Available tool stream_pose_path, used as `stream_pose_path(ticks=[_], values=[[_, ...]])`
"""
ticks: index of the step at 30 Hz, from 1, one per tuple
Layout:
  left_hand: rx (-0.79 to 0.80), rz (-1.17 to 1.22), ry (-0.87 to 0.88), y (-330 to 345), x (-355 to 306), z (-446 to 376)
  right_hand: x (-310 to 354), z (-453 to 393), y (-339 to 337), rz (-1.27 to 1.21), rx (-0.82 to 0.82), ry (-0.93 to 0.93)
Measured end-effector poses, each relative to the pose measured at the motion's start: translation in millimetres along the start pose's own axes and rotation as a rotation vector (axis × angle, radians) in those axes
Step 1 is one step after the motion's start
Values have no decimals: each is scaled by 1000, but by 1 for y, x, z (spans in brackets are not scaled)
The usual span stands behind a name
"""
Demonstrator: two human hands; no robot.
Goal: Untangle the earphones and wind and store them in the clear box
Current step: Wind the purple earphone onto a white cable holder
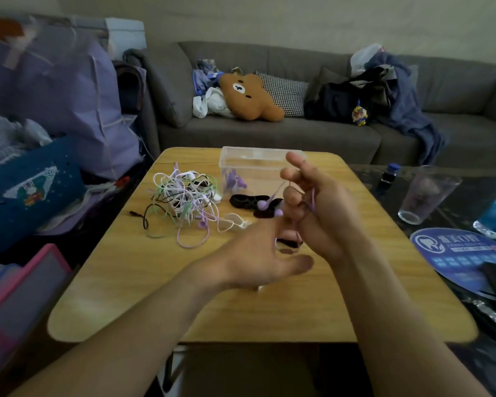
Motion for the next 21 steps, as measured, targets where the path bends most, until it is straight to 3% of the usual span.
stream_pose_path(ticks=[4,7,10,13,17,19,21], values=[[-22,59,-34,7,6,-5,16,-5,-17,-106,-74,-103],[-133,-280,-94,-10,15,-5,40,-11,-69,-133,-267,-198],[-237,-337,-92,-29,18,-6,48,-11,-125,-8,-459,-195],[-322,-283,-60,-40,16,-8,43,-10,-156,274,-594,-106],[-656,187,-87,-60,18,-5,34,-15,-150,565,-497,53],[-606,447,-142,-58,19,-8,33,-14,-131,818,-418,106],[-474,583,-139,-54,12,-9,34,-8,-112,1230,-351,193]])
Point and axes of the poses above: each hand's wrist, its own z-axis away from the middle knuckle, its own y-axis out of the palm, x = y × z, the point moved 5 cm from there along -z, towards the middle knuckle, and after that the axes turned 4 degrees about z, right-handed, at the moved point
